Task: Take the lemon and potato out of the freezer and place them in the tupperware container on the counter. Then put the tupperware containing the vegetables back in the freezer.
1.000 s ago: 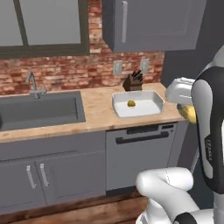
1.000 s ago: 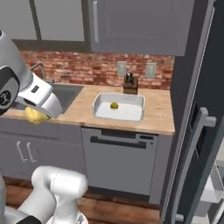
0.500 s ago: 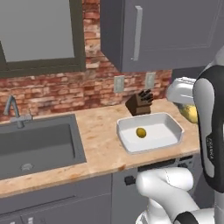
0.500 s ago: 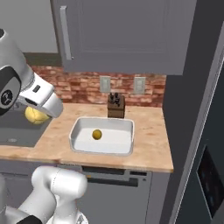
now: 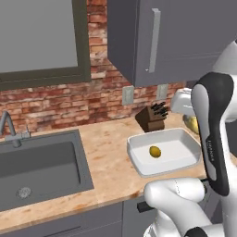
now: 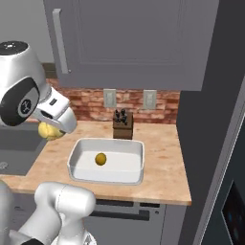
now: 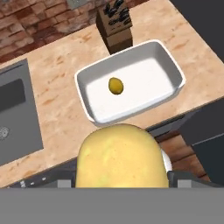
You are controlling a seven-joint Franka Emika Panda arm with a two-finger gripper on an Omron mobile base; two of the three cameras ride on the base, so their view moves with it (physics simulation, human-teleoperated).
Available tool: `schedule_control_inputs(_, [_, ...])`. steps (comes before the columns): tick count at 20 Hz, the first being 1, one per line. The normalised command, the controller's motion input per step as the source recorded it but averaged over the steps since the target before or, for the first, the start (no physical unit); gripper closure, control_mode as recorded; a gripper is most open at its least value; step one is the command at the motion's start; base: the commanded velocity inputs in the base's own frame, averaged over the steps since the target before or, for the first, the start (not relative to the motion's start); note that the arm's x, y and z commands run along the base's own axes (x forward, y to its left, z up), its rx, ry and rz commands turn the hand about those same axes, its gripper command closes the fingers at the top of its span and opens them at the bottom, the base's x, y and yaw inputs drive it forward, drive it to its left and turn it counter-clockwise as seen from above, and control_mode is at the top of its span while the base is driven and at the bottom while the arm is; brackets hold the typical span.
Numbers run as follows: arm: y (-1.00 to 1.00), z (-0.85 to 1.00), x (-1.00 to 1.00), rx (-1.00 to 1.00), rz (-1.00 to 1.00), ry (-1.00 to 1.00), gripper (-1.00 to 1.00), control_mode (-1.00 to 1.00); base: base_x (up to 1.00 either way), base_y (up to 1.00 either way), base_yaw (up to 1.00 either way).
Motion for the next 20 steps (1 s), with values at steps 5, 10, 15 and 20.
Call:
schedule_control_inputs(5, [-0.1,-1.0,0.54,0.0,0.0,0.0,1.0,-1.0,0.0,0.0,0.0])
schedule_control_inputs(10, [0.0,-0.83,0.84,0.0,0.0,0.0,1.0,-1.0,0.0,0.0,0.0])
schedule_control_inputs(15, [0.0,-0.74,0.91,0.0,0.0,0.0,1.0,-1.0,0.0,0.0,0.0])
schedule_control_inputs(20, [0.03,-0.78,0.87,0.0,0.0,0.02,1.0,-1.0,0.0,0.0,0.0])
